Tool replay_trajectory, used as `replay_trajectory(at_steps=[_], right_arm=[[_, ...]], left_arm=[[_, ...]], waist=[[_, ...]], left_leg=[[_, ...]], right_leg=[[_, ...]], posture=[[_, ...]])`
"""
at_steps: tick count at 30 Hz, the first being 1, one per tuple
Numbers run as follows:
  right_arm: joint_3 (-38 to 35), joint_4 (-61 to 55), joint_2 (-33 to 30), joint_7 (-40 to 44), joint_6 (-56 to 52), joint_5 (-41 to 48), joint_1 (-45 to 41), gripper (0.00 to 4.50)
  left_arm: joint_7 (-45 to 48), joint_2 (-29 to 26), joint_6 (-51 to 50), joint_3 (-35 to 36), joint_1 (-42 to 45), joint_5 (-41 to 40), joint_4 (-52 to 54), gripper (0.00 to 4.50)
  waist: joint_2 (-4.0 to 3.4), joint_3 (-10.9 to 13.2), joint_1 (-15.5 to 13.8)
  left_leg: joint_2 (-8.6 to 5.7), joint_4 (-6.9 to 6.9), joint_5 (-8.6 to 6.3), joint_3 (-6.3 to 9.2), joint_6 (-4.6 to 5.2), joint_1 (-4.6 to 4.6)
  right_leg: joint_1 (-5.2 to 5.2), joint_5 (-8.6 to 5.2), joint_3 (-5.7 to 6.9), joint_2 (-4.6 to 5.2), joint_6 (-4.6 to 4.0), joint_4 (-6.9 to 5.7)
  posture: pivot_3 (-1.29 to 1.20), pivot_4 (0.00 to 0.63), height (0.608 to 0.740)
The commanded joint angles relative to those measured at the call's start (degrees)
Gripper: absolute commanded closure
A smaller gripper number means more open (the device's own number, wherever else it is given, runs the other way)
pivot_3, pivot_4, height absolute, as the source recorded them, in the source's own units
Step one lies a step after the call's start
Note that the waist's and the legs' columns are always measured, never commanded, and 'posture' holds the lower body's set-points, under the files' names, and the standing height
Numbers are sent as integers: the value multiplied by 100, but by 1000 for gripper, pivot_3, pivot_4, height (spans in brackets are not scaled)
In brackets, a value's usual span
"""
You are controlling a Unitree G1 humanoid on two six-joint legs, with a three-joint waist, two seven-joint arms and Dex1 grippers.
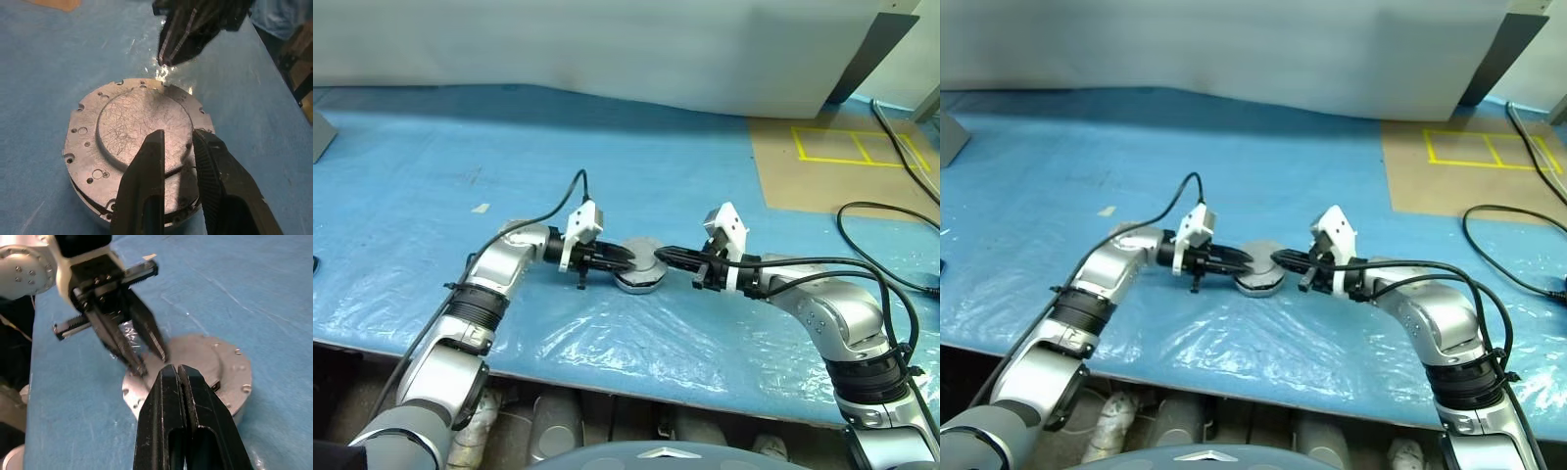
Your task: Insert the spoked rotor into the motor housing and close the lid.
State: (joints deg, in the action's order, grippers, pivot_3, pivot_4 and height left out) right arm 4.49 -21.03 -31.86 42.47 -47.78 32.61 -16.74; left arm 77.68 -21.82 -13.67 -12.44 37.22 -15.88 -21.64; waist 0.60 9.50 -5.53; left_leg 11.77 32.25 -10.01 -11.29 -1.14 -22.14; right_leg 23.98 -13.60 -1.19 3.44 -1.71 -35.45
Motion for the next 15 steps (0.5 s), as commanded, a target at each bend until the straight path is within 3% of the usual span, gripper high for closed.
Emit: replay_trajectory(at_steps=[1,4,12,15], right_arm=[[138,-56,-41,97,335,-201,-241,3949],[272,-87,-31,224,483,-270,-299,2915],[464,396,157,333,922,-504,-464,134],[614,638,204,365,1079,-718,-517,21]], left_arm=[[-121,-93,-537,667,328,-639,256,3554],[-250,-204,-1198,1080,485,-1093,383,3554],[-297,-882,-1213,1140,-35,-904,646,3554],[-322,-984,-907,952,-287,-657,766,3554]], waist=[[-1,1,2],[-1,1,2],[-2,1,10],[-2,1,9]], left_leg=[[-1,0,0,0,0,-1],[-2,3,0,-2,0,-2],[-3,-6,0,-1,-1,-4],[-1,-3,0,-3,-1,-8]], right_leg=[[1,0,0,0,0,0],[2,0,-1,1,0,-1],[5,1,1,-5,1,0],[5,-1,3,-3,-1,0]], posture=[[0,150,740],[0,150,740],[0,150,740],[0,150,740]])
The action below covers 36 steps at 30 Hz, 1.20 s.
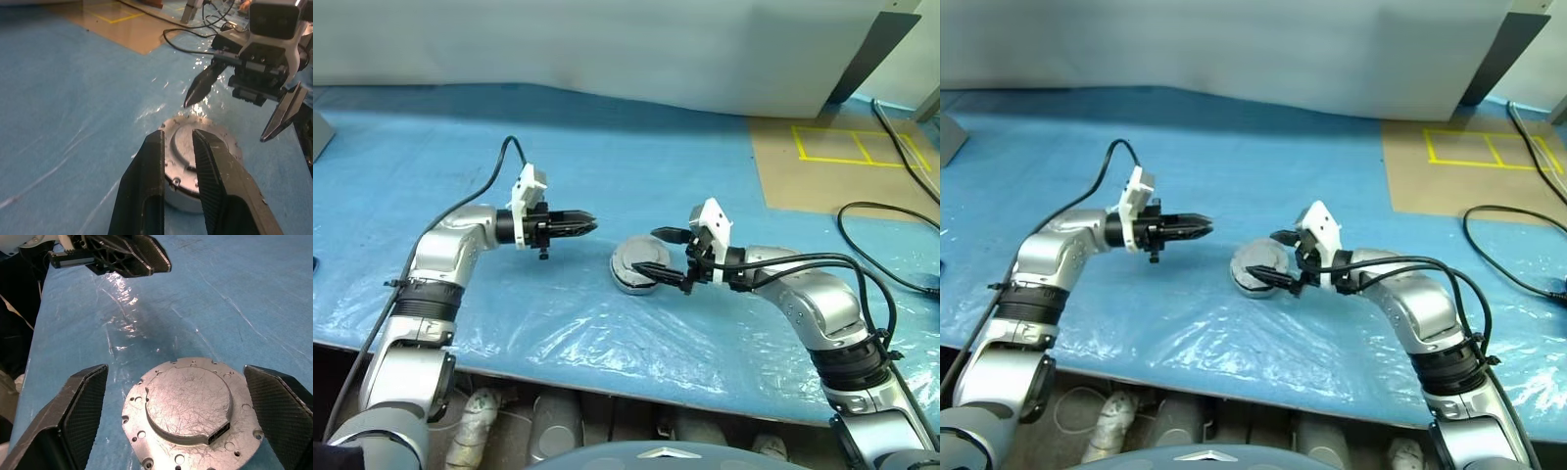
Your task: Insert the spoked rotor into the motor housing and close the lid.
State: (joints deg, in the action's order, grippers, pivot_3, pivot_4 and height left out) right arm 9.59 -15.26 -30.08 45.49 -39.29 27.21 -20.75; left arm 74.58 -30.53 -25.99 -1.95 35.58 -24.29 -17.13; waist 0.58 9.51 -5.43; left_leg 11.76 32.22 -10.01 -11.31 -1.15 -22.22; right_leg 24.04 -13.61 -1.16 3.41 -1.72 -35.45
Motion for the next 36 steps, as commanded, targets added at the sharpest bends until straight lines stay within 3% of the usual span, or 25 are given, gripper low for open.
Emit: replay_trajectory(at_steps=[1,11,23,26,29,36], right_arm=[[146,120,33,73,262,-238,-132,21],[408,550,66,280,450,-688,-248,21],[650,843,78,388,794,-1257,-228,21],[654,848,73,440,896,-1321,-221,626],[659,806,65,511,906,-1346,-217,1528],[851,753,77,611,784,-1518,-411,1531]], left_arm=[[-16,-126,432,-159,-191,267,354,3554],[-29,-76,1424,-750,-760,833,800,3554],[-116,57,1653,-798,-659,878,598,3554],[-125,50,1739,-799,-630,922,500,3554],[-135,89,1700,-749,-577,847,457,3554],[-169,124,1728,-759,-560,866,399,3554]], waist=[[0,0,-6],[0,0,-3],[0,0,4],[0,0,4],[0,0,4],[0,0,15]], left_leg=[[1,1,0,1,0,0],[3,5,0,0,1,1],[3,11,0,-4,1,10],[3,14,0,-5,1,12],[3,15,0,-5,1,12],[3,17,0,-4,1,15]], right_leg=[[0,0,0,2,0,0],[-1,0,-1,3,0,-3],[-2,0,-5,3,0,-17],[-2,-1,-7,3,0,-20],[-2,0,-9,4,0,-21],[-2,-1,-12,0,-1,-22]], posture=[[0,150,740],[0,150,740],[0,150,740],[0,150,740],[0,150,740],[0,150,740]])
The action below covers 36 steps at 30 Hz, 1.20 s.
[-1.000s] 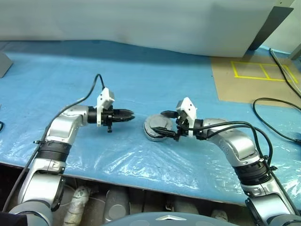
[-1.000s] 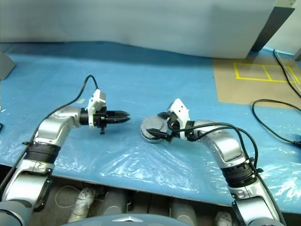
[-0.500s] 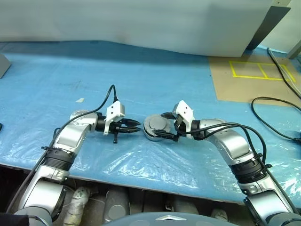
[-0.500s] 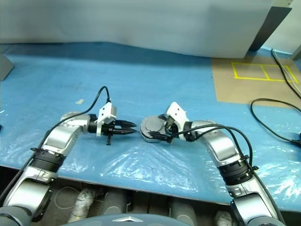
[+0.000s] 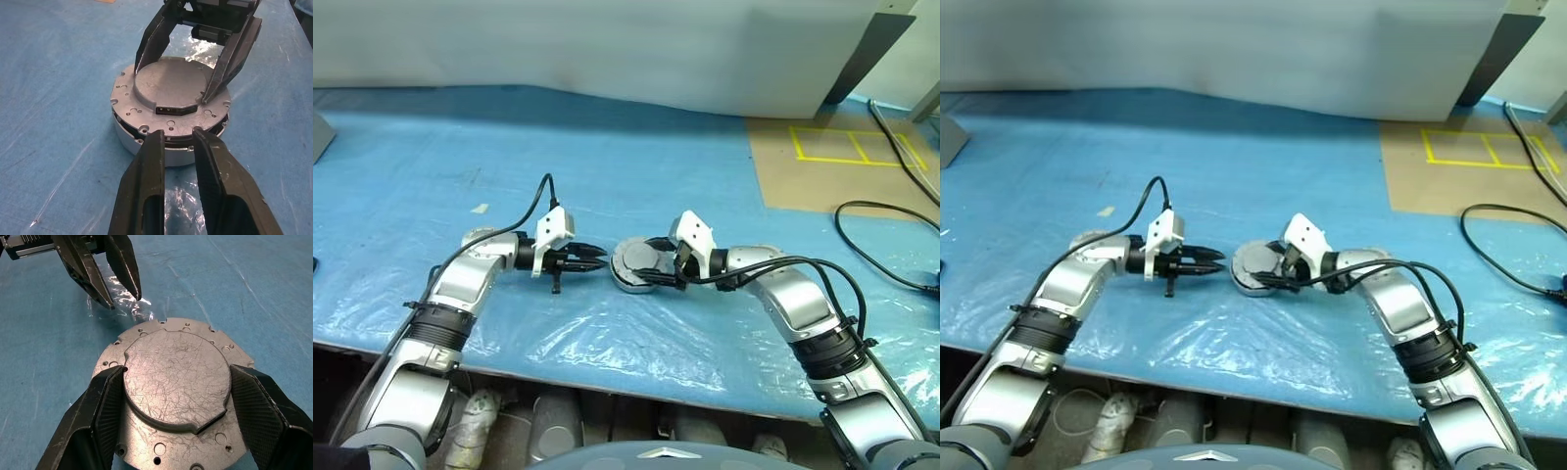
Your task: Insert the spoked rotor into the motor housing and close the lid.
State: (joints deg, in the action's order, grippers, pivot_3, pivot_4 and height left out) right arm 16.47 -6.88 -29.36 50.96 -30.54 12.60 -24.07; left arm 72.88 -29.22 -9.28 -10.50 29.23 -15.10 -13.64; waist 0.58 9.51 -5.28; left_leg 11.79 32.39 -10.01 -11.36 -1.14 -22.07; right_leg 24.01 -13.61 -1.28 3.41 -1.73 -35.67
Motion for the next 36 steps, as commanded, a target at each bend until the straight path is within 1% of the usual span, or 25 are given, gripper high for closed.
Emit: replay_trajectory(at_steps=[1,4,9,13,19,28,30,32,36], right_arm=[[232,-60,31,20,-217,-131,-163,1531],[614,-7,92,-70,-400,-486,-346,1531],[710,100,163,-173,-603,-577,-273,1531],[804,178,12,-223,-308,-801,-83,1531],[379,166,2,-137,-215,-469,174,1531],[-363,-46,425,-161,-921,446,22,1531],[37,40,186,-153,-481,-85,80,1531],[192,63,107,-125,-339,-216,131,1531],[256,216,104,-112,-151,-292,139,1531]], left_arm=[[1,-13,66,97,64,-50,45,3554],[-23,-2,64,86,-16,-51,79,3554],[-68,38,57,46,-63,-45,138,3554],[-77,55,66,48,-39,-35,115,3554],[-108,74,109,23,23,37,26,3554],[-79,176,160,-27,90,106,-61,3554],[-74,197,162,-34,98,111,-62,3554],[-68,208,163,-39,92,120,-46,3554],[-51,199,151,-41,83,119,-20,3554]], waist=[[0,0,3],[1,0,44],[1,-1,101],[1,-1,113],[0,-2,91],[0,-2,71],[0,-2,71],[0,-2,65],[0,-2,67]], left_leg=[[0,0,0,0,0,0],[0,0,0,2,0,6],[1,1,0,2,0,15],[1,0,0,2,0,24],[3,-6,-1,1,0,45],[2,-13,0,1,0,43],[2,-14,0,1,0,42],[2,-15,0,1,0,39],[2,-16,0,1,0,40]], right_leg=[[0,0,0,-2,0,0],[0,0,-5,-7,0,-3],[-5,-1,-13,-5,-1,-3],[-11,-1,-18,-6,-1,-3],[-42,-2,-19,5,0,12],[-43,-3,-15,3,0,22],[-40,-3,-15,4,0,22],[-38,-3,-15,5,0,23],[-38,-3,-15,5,0,23]], posture=[[0,150,740],[0,150,740],[0,150,740],[0,150,740],[0,150,740],[0,150,740],[0,150,740],[0,150,740],[0,150,740]])
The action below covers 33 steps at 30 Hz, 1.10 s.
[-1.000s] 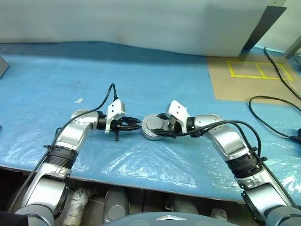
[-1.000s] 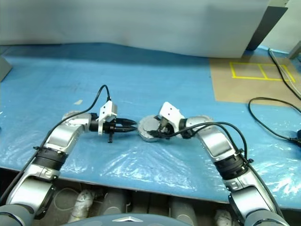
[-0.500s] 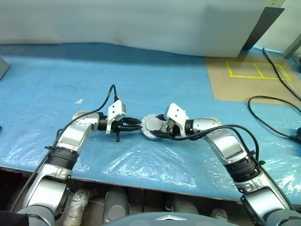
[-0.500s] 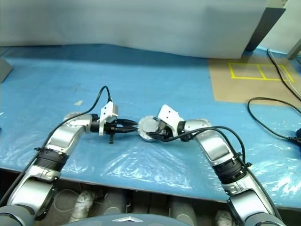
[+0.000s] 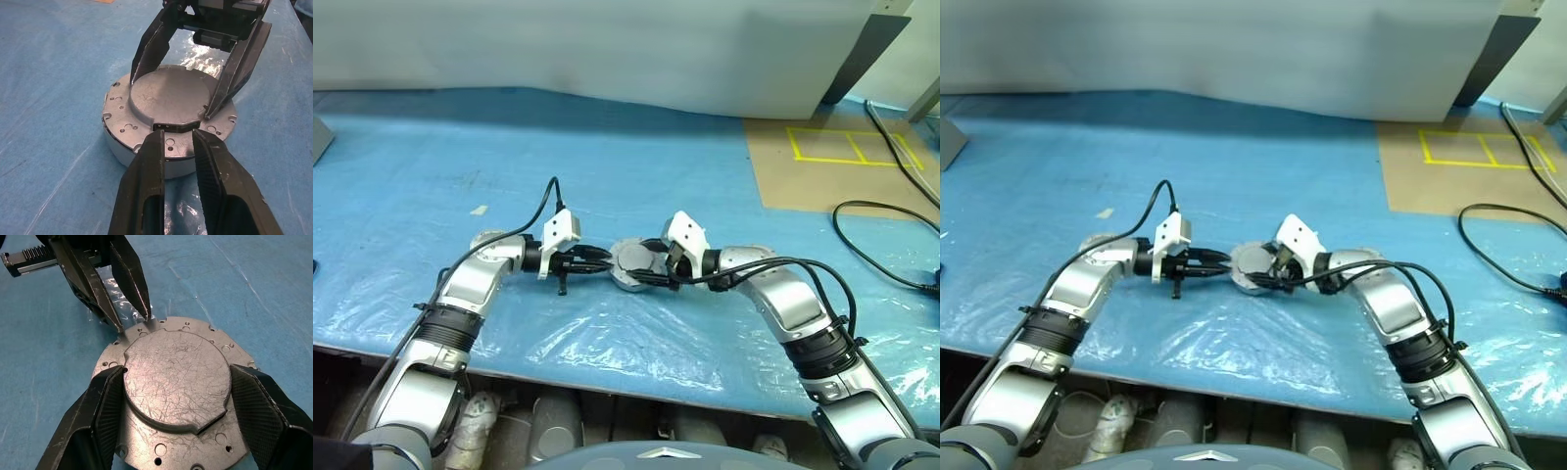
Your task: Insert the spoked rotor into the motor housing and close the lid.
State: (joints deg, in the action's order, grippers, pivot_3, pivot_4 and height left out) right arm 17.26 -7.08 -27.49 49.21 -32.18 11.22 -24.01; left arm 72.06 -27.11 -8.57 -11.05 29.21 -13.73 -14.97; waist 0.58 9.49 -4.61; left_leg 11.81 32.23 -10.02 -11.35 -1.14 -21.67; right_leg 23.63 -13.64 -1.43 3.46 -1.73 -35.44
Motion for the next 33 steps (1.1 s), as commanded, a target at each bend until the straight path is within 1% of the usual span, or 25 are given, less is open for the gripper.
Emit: replay_trajectory(at_steps=[1,8,11,15,18,23,26,27,29,33], right_arm=[[183,277,-76,56,42,-174,130,1531],[159,409,-160,181,104,-166,157,1531],[-54,513,-131,278,-79,89,160,1531],[47,693,-242,334,215,-113,267,1531],[-20,658,-207,339,212,-23,333,1531],[3,713,-263,330,436,-130,467,1531],[-221,831,-277,313,422,-15,492,1531],[-376,809,-236,312,281,152,479,1531],[-643,648,-183,353,-16,512,436,1531],[-832,226,-127,317,-395,915,338,1531]], left_arm=[[30,-17,85,14,80,-14,120,3554],[80,-51,14,2,56,-27,171,3554],[103,-37,-1,-29,43,-26,213,3554],[98,-20,13,-67,40,-23,231,3554],[109,-31,21,-66,50,-28,228,3554],[121,-39,27,-59,48,-18,222,3554],[121,-33,12,-65,30,-24,256,3554],[124,-39,7,-65,16,-28,276,3554],[131,-47,-3,-64,1,-35,301,3554],[143,-66,-15,-54,-1,-41,304,3554]], waist=[[0,0,2],[0,0,3],[0,0,-6],[0,0,-61],[0,0,-93],[0,0,-95],[0,0,-99],[0,0,-104],[0,0,-123],[-1,0,-124]], left_leg=[[0,0,0,0,0,0],[0,1,0,0,0,1],[0,0,0,0,0,0],[0,0,0,-1,0,0],[0,0,0,-4,1,1],[-2,0,0,-4,1,2],[-2,-4,-1,-3,1,2],[-2,-4,0,-3,1,2],[-3,-6,-1,-4,1,1],[-4,-9,-2,-4,4,-1]], right_leg=[[0,0,0,0,0,0],[-1,0,-1,0,0,0],[-2,0,-1,1,0,1],[-2,0,0,1,0,2],[-4,0,0,2,0,2],[-7,-1,-1,5,0,7],[-11,-1,0,5,0,16],[-13,-1,1,5,0,20],[-20,-1,5,6,0,29],[-27,0,10,8,0,43]], posture=[[0,150,740],[0,150,740],[0,150,740],[0,150,740],[0,150,740],[0,150,740],[0,150,740],[0,150,740],[0,150,740],[0,150,740]])
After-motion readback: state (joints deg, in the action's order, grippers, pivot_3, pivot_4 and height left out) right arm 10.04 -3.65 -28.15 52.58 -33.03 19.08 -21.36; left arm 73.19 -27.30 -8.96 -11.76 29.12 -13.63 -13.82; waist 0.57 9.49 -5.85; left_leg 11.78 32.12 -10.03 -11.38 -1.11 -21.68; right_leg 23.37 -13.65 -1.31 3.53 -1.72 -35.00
